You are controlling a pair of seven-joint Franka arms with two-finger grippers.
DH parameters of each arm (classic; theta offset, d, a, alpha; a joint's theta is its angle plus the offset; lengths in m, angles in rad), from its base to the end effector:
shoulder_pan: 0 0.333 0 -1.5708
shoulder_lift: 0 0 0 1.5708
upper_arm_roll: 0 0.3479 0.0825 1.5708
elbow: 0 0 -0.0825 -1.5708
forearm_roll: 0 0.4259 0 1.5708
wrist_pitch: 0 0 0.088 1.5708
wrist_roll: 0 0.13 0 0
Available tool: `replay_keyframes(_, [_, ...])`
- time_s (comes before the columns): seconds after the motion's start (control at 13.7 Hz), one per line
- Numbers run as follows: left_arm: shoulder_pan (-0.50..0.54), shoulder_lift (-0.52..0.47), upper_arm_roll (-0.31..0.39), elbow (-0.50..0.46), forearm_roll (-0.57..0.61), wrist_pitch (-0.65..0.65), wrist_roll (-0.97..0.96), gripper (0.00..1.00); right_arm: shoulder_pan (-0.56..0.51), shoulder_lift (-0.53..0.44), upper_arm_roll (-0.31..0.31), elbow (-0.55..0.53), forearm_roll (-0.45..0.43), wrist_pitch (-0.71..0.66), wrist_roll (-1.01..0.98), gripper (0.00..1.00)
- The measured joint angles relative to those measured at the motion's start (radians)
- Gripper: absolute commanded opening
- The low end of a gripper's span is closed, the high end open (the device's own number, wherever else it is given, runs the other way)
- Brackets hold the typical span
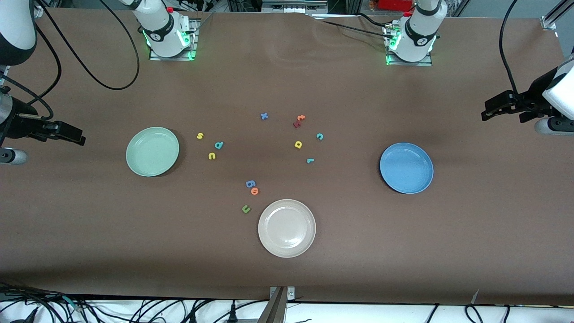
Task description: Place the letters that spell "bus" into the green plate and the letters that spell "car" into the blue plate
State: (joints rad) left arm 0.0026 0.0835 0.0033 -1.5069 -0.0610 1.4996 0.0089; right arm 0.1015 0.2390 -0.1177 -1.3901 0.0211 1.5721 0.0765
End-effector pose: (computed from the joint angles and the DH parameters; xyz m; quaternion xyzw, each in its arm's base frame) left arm 0.6146 -0.0047 0.6097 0.9985 -0.0023 -0.0451 0.0307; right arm 0.6726 0.0008 0.5752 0.9986 -0.0454 -0.0276 0.0042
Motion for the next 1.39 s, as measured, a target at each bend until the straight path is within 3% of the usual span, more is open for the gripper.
replay_keyframes(0.66, [0.0,0.0,0.0,0.0,0.0,0.0,0.0,1.0,0.011,0.005,0.0,0.0,0.0,0.001,0.007,1.0])
replay_keyframes(1.39, [-0.01,0.022,-0.007,-0.002,-0.004,-0.004,0.0,1.0,0.195,0.08,0.007,-0.015,0.0,0.003,0.393,0.99])
